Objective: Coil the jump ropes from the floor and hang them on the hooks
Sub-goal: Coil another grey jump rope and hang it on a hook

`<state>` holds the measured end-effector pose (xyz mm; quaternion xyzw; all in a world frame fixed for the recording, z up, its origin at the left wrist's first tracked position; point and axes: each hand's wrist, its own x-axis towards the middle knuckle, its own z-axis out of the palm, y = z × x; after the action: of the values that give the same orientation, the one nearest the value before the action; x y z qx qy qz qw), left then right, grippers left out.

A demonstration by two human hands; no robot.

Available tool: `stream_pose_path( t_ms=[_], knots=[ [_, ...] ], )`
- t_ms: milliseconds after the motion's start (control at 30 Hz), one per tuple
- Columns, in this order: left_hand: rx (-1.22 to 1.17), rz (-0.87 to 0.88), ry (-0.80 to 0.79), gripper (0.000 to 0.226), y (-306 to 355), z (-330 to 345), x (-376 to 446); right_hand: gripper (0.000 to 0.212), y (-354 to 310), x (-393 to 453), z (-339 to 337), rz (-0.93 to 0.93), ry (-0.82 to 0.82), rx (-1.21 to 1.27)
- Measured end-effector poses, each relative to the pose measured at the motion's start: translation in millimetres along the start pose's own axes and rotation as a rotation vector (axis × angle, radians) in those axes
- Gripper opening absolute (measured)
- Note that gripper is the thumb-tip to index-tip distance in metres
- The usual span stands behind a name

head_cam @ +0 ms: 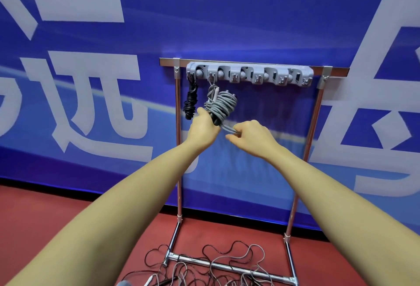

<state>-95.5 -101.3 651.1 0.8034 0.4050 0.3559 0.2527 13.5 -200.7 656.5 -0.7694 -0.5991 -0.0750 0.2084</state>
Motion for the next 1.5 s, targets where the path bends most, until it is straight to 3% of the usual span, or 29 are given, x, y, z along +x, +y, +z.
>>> stream_pose_path(
  t_ms=[167, 333, 467, 533, 633, 733, 800, 867, 933, 1100, 1200, 1233, 1367, 1400, 1500],
  knots=[
    [0.457, 0.022, -0.045, 0.028, -9.0, 3.3, -1.2, 0.031, -10.1, 0.1, 1.3, -0.137, -0.051, -0.126],
    [0.918, 0.256, -0.129, 0.019, -16.0, 1.7, -3.2, 0.021, -12.2, -1.2, 0.4, -0.274, -0.029, -0.269],
    [1.12, 0.459, -0.231, 0.009, -17.5, 1.8, -6.9, 0.016, -9.7, -1.0, 4.2, -0.234, 0.006, -0.25],
    [1.156, 0.537, -0.22, 0.025, -20.2, -2.4, -5.4, 0.026, -7.7, -1.8, 9.0, -0.189, -0.027, -0.171],
    [1.19, 0.634, -0.017, 0.01, -18.3, -10.3, -1.4, 0.033, -5.0, 1.4, 11.6, -0.169, -0.069, -0.115],
    [1.166, 0.497, -0.057, 0.009, -20.3, -9.7, 2.8, 0.03, -3.6, 6.5, 7.1, -0.173, -0.073, -0.022],
    [1.131, 0.5, -0.092, 0.012, -19.4, -10.1, 3.8, 0.027, -1.9, 7.0, 2.1, -0.197, -0.105, -0.038],
    [1.042, 0.703, -0.011, 0.01, -21.2, -10.9, 3.4, 0.025, 0.7, 5.8, -2.4, -0.228, -0.137, -0.097],
    [1.004, 0.901, 0.048, 0.037, -25.6, -14.2, 3.6, 0.025, 3.6, 5.6, -5.2, -0.255, -0.151, -0.16],
    [0.694, 1.184, -0.026, 0.041, -34.6, -18.8, 13.0, 0.024, 5.7, 7.8, -7.2, -0.229, -0.128, -0.11],
    [0.253, 1.046, -0.033, 0.023, -36.9, -20.9, 16.5, 0.016, 5.2, 9.2, -8.2, -0.167, -0.105, 0.057],
    [0.112, 0.909, -0.051, 0.017, -33.2, -22.4, 10.9, 0.007, 6.5, 10.3, -7.5, -0.165, -0.096, 0.101],
    [-0.34, 0.297, -0.025, 0.019, -2.4, -18.4, -12.3, 0.018, 3.5, 12.8, -5.2, -0.157, -0.031, 0.105],
    [-0.409, 0.187, -0.033, 0.012, 4.4, -16.7, -14.4, 0.021, 2.2, 12.2, -5.0, -0.136, -0.031, 0.088],
    [-0.351, 0.05, -0.077, 0.033, 11.0, -15.2, -12.4, 0.025, 9.5, 13.2, -1.3, -0.11, -0.019, -0.015]
  ],
)
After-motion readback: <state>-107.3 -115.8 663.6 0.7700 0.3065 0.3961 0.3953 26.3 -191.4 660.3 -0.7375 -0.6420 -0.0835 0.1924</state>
